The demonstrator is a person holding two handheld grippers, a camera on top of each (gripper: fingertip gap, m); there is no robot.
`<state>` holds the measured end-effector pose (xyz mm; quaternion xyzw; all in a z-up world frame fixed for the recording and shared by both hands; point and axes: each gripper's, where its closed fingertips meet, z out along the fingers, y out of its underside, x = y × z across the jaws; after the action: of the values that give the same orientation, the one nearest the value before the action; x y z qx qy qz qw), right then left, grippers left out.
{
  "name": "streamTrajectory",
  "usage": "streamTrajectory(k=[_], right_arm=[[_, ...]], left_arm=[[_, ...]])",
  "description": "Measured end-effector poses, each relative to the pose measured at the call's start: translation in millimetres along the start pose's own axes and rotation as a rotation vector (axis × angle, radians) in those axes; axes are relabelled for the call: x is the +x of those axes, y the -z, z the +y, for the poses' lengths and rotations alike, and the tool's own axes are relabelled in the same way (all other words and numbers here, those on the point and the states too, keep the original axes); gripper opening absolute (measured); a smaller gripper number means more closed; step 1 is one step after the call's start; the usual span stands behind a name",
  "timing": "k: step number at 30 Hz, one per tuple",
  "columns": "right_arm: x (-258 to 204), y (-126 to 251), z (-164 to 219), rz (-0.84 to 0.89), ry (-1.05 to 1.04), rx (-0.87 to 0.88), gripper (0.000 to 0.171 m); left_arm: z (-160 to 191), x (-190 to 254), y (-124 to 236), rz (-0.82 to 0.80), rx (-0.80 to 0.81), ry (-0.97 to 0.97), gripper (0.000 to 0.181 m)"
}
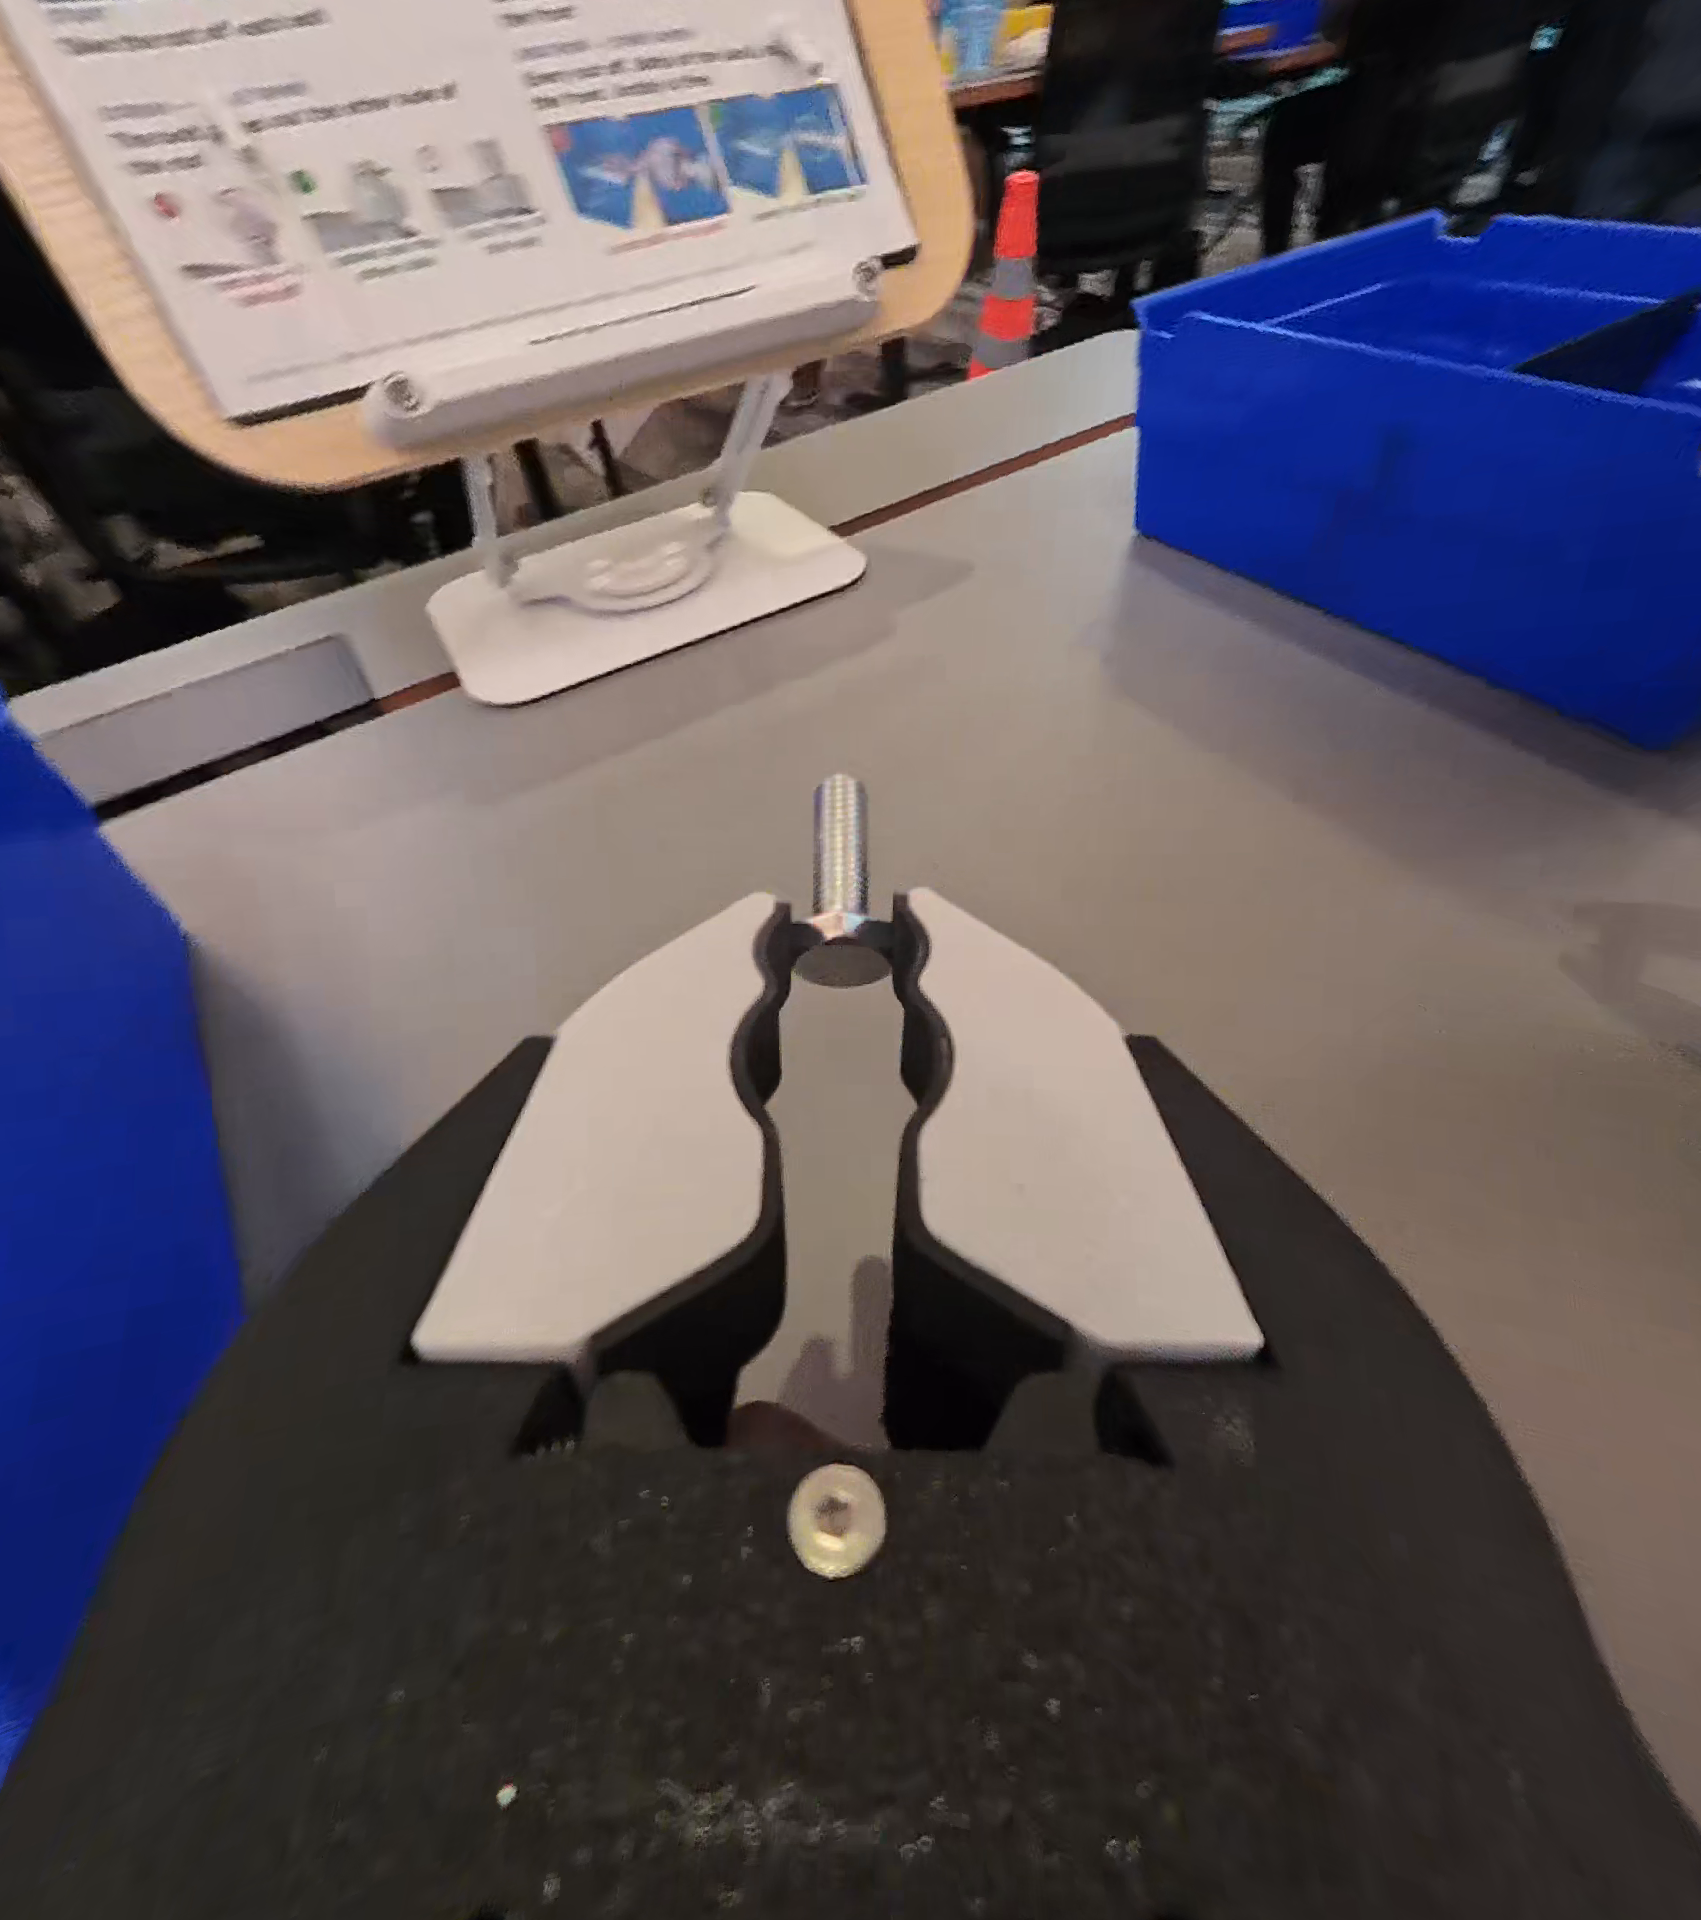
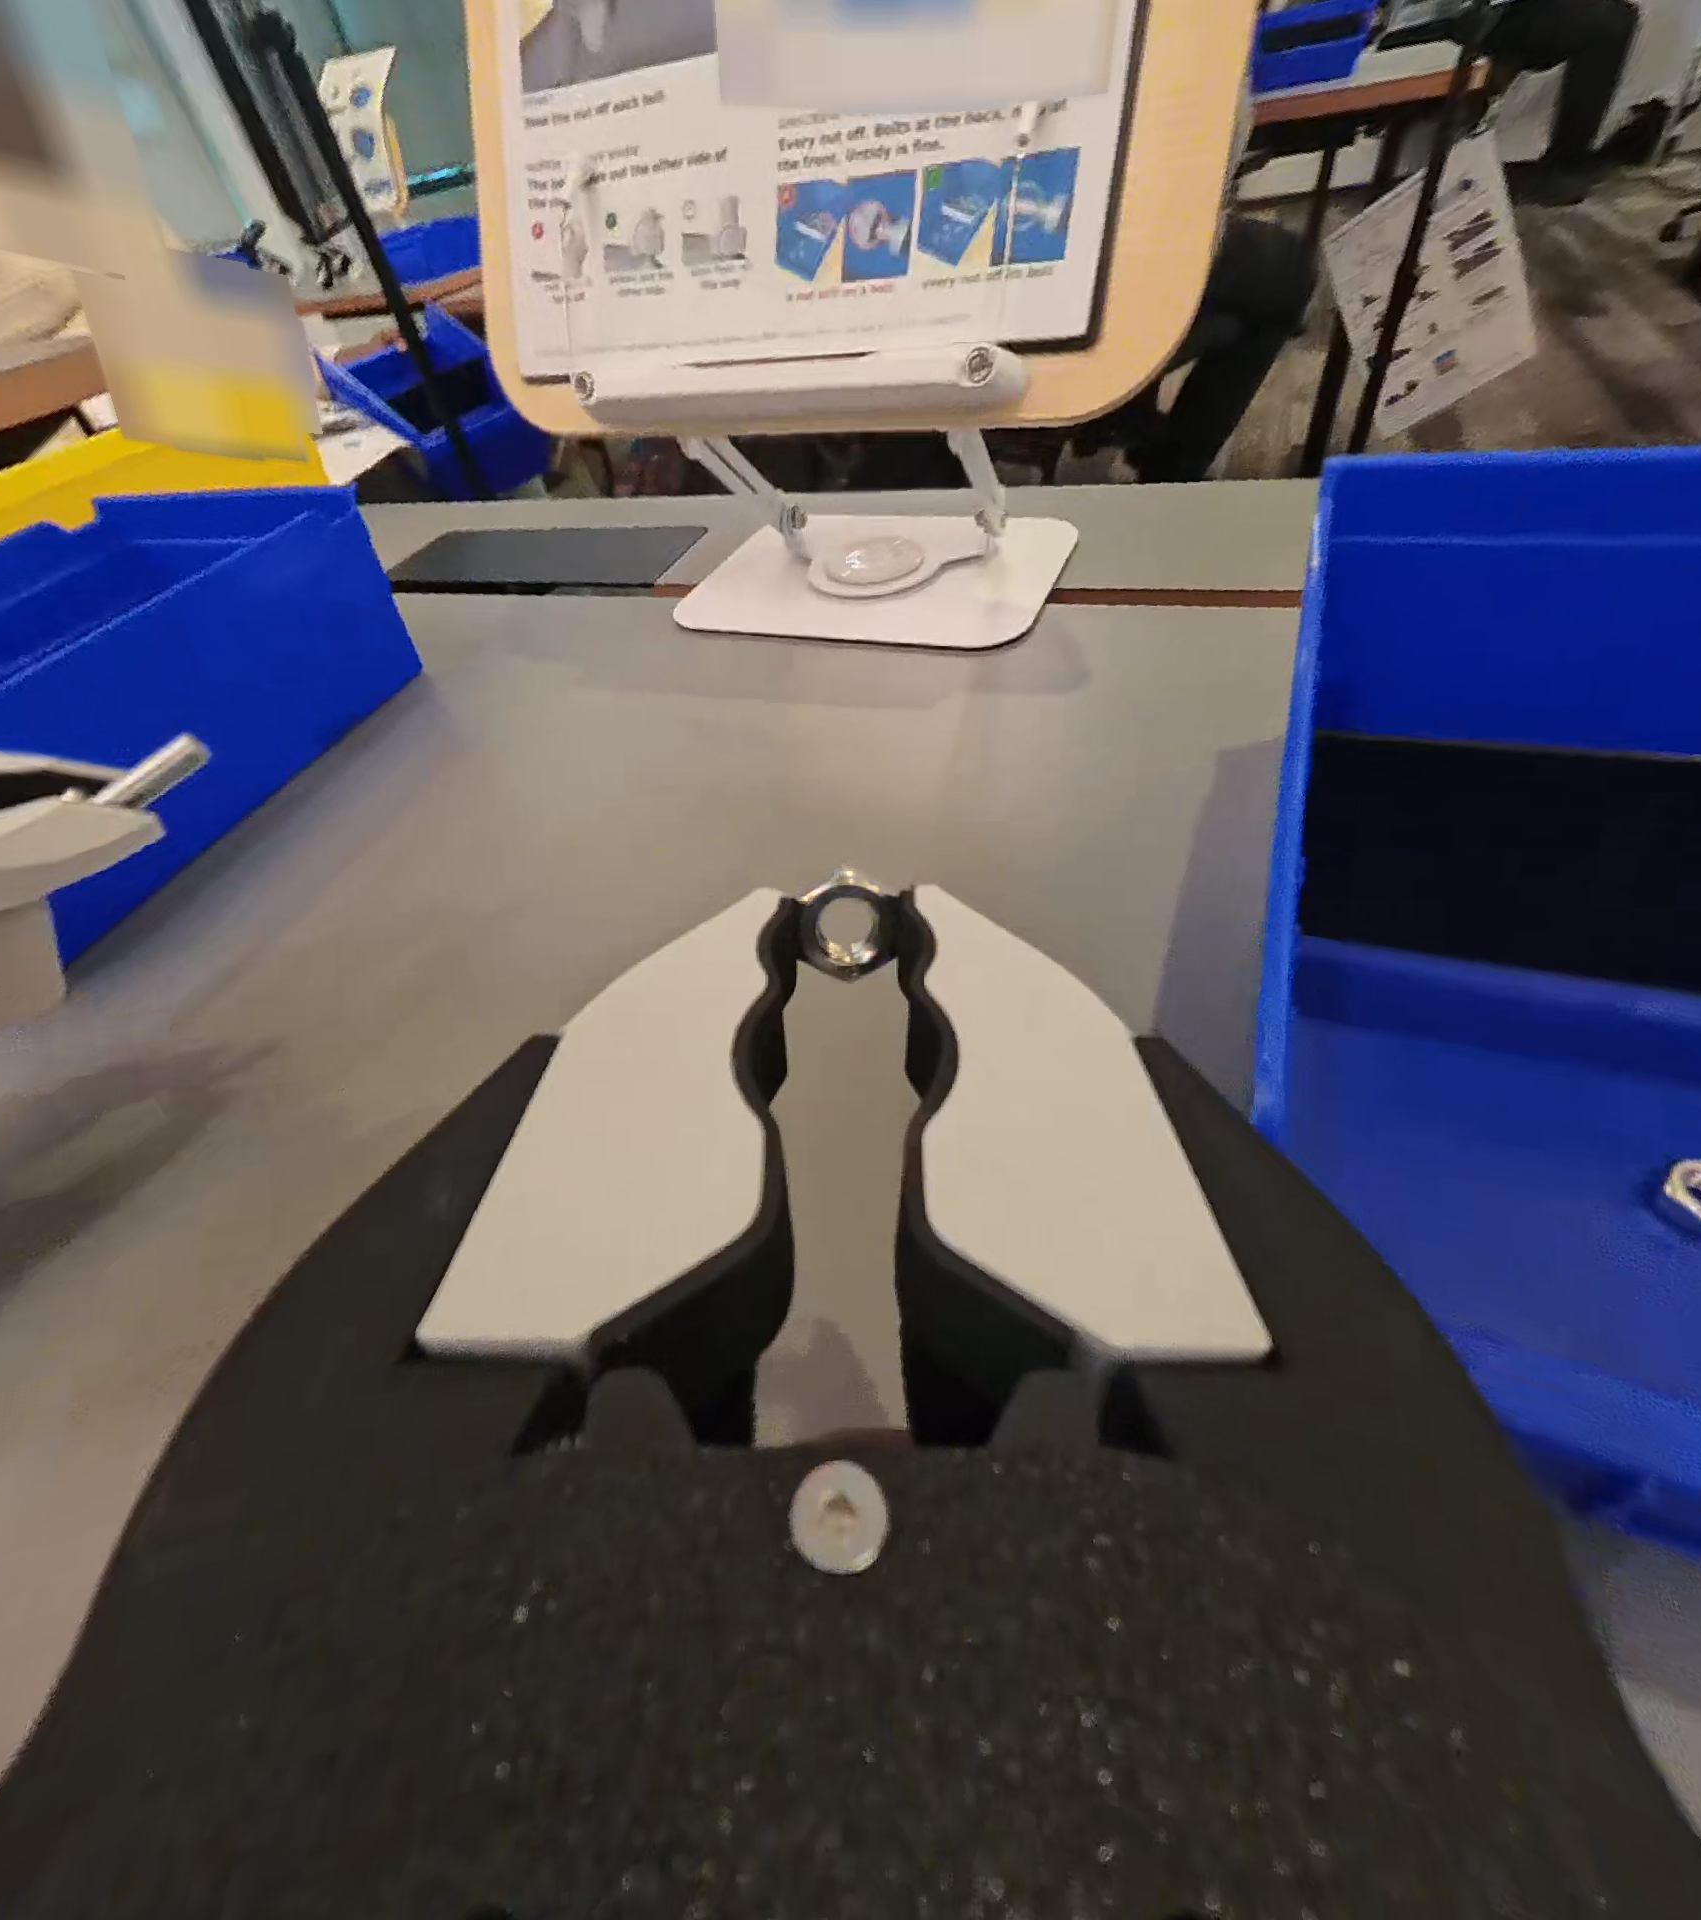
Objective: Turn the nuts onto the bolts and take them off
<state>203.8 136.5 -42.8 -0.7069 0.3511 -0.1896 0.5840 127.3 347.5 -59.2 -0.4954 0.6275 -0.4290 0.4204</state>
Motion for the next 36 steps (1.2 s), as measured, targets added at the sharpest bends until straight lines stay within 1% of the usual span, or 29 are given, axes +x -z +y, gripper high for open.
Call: streamTrajectory(k=[3,6,8,9,11,12,13,14,16,18,20,23,26,35,36], right_arm=[[1,2,2,0.026,-0.013,0.018,0.018],[3,4,1,0.028,-0.004,0.022,0.018],[9,7,-3,0.053,0.019,0.025,0.018],[20,11,-10,0.091,0.044,0.031,0.018],[65,27,-33,0.222,0.121,0.026,0.018],[94,34,-42,0.28,0.14,-0.011,0.018],[124,36,-41,0.307,0.145,-0.116,0.018],[152,36,-29,0.322,0.141,-0.269,0.019],[199,32,-5,0.338,0.103,-0.466,0.019],[219,27,23,0.304,0.071,-0.657,0.019],[226,23,42,0.295,0.098,-0.804,0.019],[226,14,66,0.264,0.08,-0.955,0.019],[230,7,83,0.272,0.072,-1.027,0.019],[234,7,86,0.307,0.085,-1.011,0.019],[236,7,85,0.312,0.088,-0.998,0.023]], left_arm=[[7,4,10,-0.036,0.012,0.098,0.018],[7,4,9,-0.052,0.007,0.05,0.018],[7,4,7,-0.02,0.017,0.1,0.018],[8,6,6,0.007,0.019,0.134,0.018],[13,7,5,0.028,0.018,0.148,0.018],[16,7,5,0.036,0.016,0.147,0.018],[16,8,6,0.049,0.02,0.153,0.018],[16,9,6,0.062,0.024,0.162,0.018],[16,11,6,0.086,0.028,0.176,0.018],[16,13,6,0.103,0.026,0.178,0.018],[16,16,6,0.113,0.028,0.17,0.018],[16,17,5,0.12,0.026,0.167,0.018],[16,17,6,0.131,0.028,0.175,0.018],[18,22,4,0.168,0.012,0.17,0.018],[19,22,4,0.168,0.011,0.167,0.018]])
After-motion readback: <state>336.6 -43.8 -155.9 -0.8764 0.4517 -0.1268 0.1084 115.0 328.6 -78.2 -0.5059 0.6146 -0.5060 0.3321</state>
